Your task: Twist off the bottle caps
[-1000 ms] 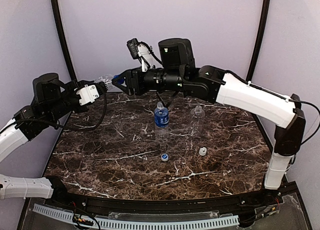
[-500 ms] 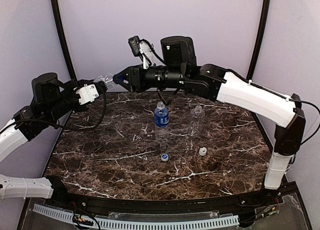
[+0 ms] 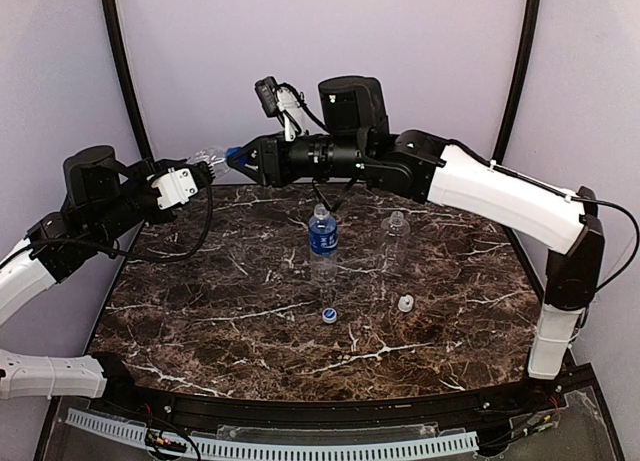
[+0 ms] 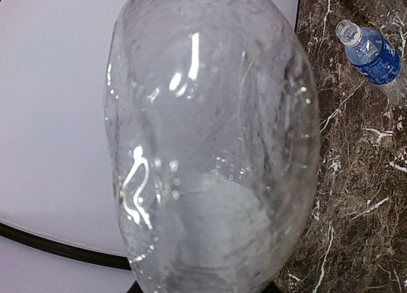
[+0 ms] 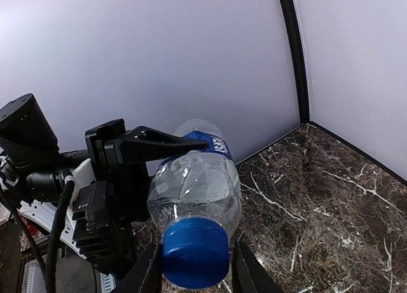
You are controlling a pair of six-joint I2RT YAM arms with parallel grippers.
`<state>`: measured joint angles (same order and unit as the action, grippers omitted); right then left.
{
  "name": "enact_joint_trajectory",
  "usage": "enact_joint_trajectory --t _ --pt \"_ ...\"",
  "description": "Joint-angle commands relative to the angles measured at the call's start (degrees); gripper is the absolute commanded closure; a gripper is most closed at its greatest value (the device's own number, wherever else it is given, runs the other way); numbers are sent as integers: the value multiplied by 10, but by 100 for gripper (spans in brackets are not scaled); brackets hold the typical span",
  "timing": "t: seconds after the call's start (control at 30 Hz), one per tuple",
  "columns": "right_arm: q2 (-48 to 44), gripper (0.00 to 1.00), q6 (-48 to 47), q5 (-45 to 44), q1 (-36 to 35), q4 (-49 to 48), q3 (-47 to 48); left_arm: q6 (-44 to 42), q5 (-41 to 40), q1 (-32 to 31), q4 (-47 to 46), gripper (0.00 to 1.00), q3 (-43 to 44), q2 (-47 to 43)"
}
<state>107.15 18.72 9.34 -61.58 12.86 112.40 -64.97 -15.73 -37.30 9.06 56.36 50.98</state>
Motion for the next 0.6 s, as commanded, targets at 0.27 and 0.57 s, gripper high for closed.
enact_joint_trajectory --t 0.27,0.57 --pt "2 100 -47 43 9 -22 2 9 35 -3 21 76 0 -13" --pt "-52 100 -358 115 -46 18 -81 58 284 -3 354 78 79 7"
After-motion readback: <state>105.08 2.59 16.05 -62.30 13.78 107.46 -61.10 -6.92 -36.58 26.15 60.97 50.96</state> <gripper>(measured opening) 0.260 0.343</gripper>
